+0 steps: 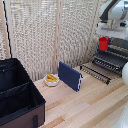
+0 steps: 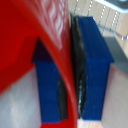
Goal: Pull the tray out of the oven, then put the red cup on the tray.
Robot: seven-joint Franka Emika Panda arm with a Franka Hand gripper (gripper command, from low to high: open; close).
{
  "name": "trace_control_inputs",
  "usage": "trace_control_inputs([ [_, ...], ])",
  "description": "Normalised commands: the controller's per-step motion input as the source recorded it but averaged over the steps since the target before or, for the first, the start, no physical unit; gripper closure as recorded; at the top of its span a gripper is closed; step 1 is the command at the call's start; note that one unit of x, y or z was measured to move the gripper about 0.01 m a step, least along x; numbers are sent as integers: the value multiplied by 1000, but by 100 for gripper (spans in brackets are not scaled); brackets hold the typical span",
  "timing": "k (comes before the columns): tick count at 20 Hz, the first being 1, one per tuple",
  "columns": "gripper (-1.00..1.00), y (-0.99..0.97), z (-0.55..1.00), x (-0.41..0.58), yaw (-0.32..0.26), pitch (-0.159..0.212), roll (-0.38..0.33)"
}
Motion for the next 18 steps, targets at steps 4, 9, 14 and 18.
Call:
trace_control_inputs([
  [4,100,-172,-284,0,-17,81,0],
  [9,100,-29,-143,12,-52,107,-6],
  [14,100,-213,-12,282,-66,19,0],
  [18,100,-421,14,387,-8,22,23],
])
